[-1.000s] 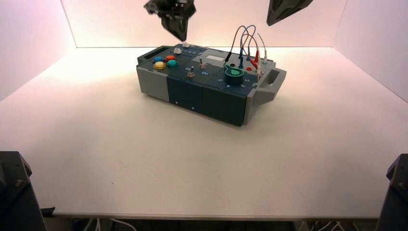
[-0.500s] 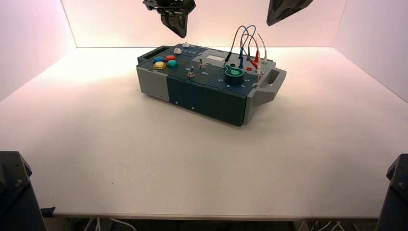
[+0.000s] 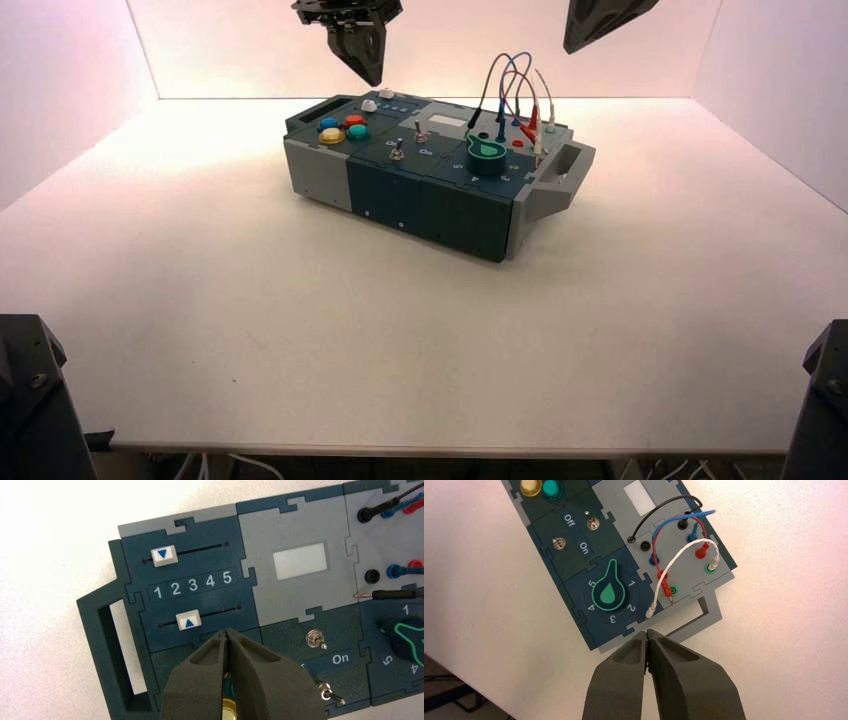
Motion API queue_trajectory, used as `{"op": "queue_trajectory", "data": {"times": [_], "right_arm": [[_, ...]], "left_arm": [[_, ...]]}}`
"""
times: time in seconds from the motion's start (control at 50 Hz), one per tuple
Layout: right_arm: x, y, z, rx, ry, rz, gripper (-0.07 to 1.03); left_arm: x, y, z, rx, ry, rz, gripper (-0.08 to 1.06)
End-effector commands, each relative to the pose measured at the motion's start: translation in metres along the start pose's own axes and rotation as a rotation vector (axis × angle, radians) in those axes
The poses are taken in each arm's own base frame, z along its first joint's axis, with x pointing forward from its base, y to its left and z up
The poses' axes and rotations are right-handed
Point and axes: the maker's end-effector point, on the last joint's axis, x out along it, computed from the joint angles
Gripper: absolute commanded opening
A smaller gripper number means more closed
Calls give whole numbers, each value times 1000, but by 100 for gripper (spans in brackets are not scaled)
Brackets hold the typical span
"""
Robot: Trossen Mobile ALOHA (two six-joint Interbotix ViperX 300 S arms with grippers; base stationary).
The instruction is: Move the bottom slider to position 2.
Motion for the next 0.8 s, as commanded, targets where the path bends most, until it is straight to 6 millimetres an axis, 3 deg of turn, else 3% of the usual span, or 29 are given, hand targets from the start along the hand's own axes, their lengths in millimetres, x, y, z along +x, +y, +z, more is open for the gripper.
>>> {"op": "queue_trajectory", "data": {"times": [0.02, 0.32, 0.52, 0.8], "right_arm": [[-11, 1, 11, -26, -42, -10, -2], [-20, -4, 5, -72, 2, -40, -2], [-18, -1, -7, -71, 33, -29, -2], [-4, 0, -16, -83, 12, -36, -2]], "left_arm": [[-24, -1, 15, -1, -55, 12, -3], [-57, -15, -8, -12, -75, 21, -3], [-53, -23, -37, -27, -60, 24, -3], [-58, -21, -35, -23, -88, 41, -3]]}}
